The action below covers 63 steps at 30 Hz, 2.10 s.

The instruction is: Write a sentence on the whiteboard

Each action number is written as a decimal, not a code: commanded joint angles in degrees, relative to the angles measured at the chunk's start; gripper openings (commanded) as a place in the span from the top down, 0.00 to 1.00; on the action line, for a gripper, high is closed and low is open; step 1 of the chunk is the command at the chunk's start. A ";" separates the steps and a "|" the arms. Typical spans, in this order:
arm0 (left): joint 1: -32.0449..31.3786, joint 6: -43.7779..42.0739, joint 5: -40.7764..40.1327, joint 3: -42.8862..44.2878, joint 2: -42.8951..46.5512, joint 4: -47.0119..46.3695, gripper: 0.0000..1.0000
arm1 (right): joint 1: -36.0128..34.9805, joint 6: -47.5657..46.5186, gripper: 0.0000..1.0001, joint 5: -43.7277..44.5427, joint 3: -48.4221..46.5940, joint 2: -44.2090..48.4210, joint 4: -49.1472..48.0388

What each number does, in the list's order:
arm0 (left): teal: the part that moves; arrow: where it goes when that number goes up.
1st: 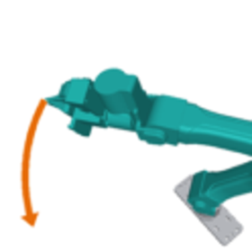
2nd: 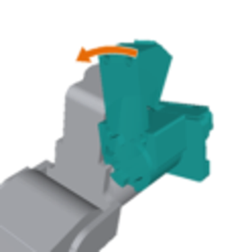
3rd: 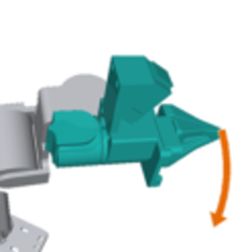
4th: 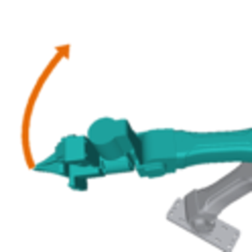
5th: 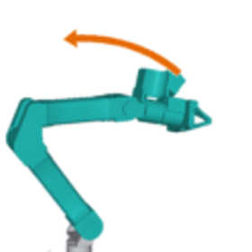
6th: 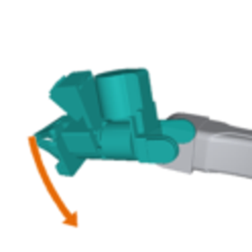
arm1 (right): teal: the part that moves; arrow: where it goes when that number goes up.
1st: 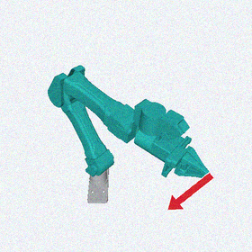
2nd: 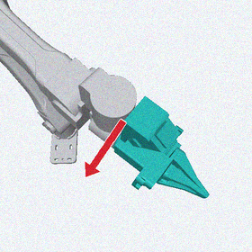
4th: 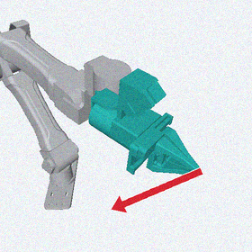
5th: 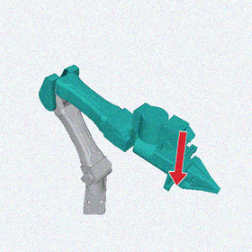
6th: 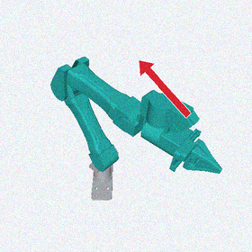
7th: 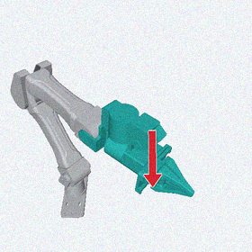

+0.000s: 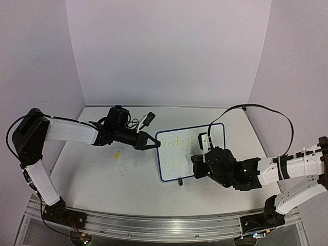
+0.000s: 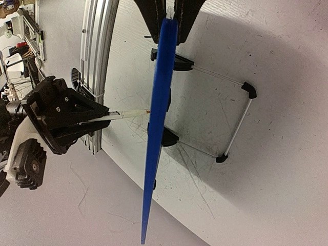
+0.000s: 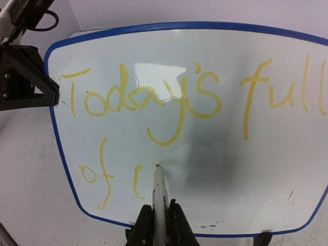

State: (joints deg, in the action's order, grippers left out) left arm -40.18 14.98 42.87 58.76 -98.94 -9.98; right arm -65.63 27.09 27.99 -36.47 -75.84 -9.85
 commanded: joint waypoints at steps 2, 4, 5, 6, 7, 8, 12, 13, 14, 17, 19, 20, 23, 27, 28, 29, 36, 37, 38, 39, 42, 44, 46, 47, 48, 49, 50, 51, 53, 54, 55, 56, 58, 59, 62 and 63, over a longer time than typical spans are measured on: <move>-0.60 -1.24 -2.02 1.29 1.34 1.63 1.00 | 0.17 -0.54 1.00 -1.60 0.41 0.57 -1.05; -0.60 -1.27 -2.09 1.27 1.37 1.61 1.00 | 0.17 -0.29 1.00 -1.90 0.63 0.68 -1.04; -0.60 -1.23 -2.04 1.27 1.33 1.63 1.00 | 0.20 -0.33 1.00 -1.90 0.55 0.63 -1.04; -0.60 -1.19 -1.94 1.32 1.25 1.63 1.00 | 0.21 -0.45 1.00 -1.87 0.46 0.44 -1.04; -0.61 -1.18 -1.83 1.38 1.21 1.62 1.00 | 0.21 -0.50 1.00 -1.73 0.32 0.19 -1.04; -0.64 -1.17 -1.79 1.43 1.19 1.61 1.00 | 0.22 -0.47 1.00 -1.56 0.11 -0.14 -1.04; -0.64 -1.27 -2.00 1.32 1.27 1.63 1.00 | 0.19 -0.38 1.00 -1.12 -0.56 -1.63 -1.04; -0.65 -1.27 -1.97 1.31 1.27 1.62 1.00 | 0.18 -0.28 1.00 -0.92 -0.76 -1.96 -1.01; -0.61 -1.27 -1.99 1.28 1.24 1.63 1.00 | 0.15 -0.19 1.00 -0.71 -0.89 -2.14 -0.97; -0.60 -1.27 -2.00 1.27 1.31 1.63 1.00 | 0.18 0.13 1.00 0.05 -0.91 -2.42 -0.82; -0.60 -1.27 -2.01 1.31 1.36 1.61 1.00 | 0.17 0.44 1.00 0.49 -0.74 -2.31 -0.73; -0.60 -1.27 -2.00 1.32 1.33 1.61 1.00 | 0.20 0.55 1.00 0.61 -0.69 -2.30 -0.69; -0.60 -1.27 -2.00 1.31 1.30 1.63 1.00 | 0.20 0.62 1.00 0.57 -0.57 -2.57 -0.36; -0.61 -1.28 -2.00 1.27 1.37 1.62 1.00 | 0.15 0.73 1.00 0.21 -0.19 -2.60 0.30; -0.60 -1.27 -2.00 1.27 1.35 1.62 1.00 | 0.18 0.72 1.00 0.08 -0.08 -2.52 0.50; -0.60 -1.27 -2.00 1.28 1.30 1.63 1.00 | 0.16 0.71 1.00 -0.08 0.07 -2.48 0.65; -0.60 -1.27 -2.00 1.27 1.28 1.62 1.00 | 0.14 1.41 1.00 -2.09 1.17 -2.59 1.32; -0.60 -1.27 -2.00 1.28 1.27 1.62 1.00 | 0.16 1.55 1.00 -2.39 1.31 -2.64 1.35; -0.60 -1.27 -2.00 1.30 1.29 1.63 1.00 | 0.13 1.67 1.00 -2.70 1.52 -2.65 1.41; -0.60 -1.27 -2.00 1.28 1.29 1.63 1.00 | 0.13 1.78 1.00 -2.97 1.71 -2.65 1.42; -0.60 -1.28 -2.00 1.28 1.21 1.61 1.00 | 0.14 2.12 1.00 -3.61 2.26 -2.65 1.49; -0.60 -1.34 -2.00 1.27 1.20 1.58 1.00 | 0.15 2.26 1.00 -3.83 2.62 -2.59 1.63; -0.60 -1.36 -1.98 1.27 1.19 1.63 1.00 | 0.15 2.44 1.00 -4.06 2.96 -2.52 1.63; -0.60 -1.30 -2.00 1.27 1.19 1.63 1.00 | 0.11 2.50 1.00 -4.25 3.05 -2.60 1.62; -0.60 -1.31 -2.00 1.27 1.14 1.63 1.00 | 0.11 2.58 1.00 -4.38 3.07 -2.73 1.66; -0.60 -1.32 -2.00 1.27 1.12 1.63 1.00 | 0.12 2.61 1.00 -4.43 3.06 -2.93 1.61; -0.60 -1.29 -2.00 1.27 1.11 1.63 1.00 | 0.14 2.62 1.00 -4.45 2.97 -3.04 1.60; -0.60 -1.31 -2.00 1.27 1.10 1.62 1.00 | 0.15 2.62 1.00 -4.45 2.87 -3.03 1.57; -0.60 -1.36 -2.06 1.29 1.11 1.63 1.00 | 0.11 2.47 1.00 -4.39 2.68 -1.90 1.33; -0.60 -1.36 -2.09 1.28 1.08 1.63 1.00 | 0.09 2.07 1.00 -4.56 2.62 -0.73 0.83; -0.60 -1.36 -2.08 1.29 1.04 1.63 1.00 | 0.09 1.61 1.00 -4.81 2.63 0.78 0.19; -0.59 -1.36 -2.04 1.33 1.02 1.63 1.00 | 0.14 1.28 1.00 -5.04 2.77 2.56 -0.41; -0.60 -1.36 -2.09 1.27 1.08 1.58 1.00 | 0.45 1.27 1.00 -4.43 3.29 5.38 -0.68; -0.60 -1.36 -2.08 1.29 1.16 1.58 1.00 | 0.75 1.22 1.00 -3.88 3.62 5.99 -0.69; -0.60 -1.35 -1.93 1.38 1.17 1.63 1.00 | 1.53 1.13 1.00 -3.02 3.64 4.90 -0.59; -0.63 -1.36 -1.94 1.35 1.22 1.63 1.00 | 1.58 1.21 1.00 -3.02 3.32 4.31 -0.53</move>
State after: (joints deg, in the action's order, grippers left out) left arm -40.18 14.96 42.85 58.76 -98.94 -9.96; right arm -64.92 28.64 23.13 -33.17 -70.76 -9.96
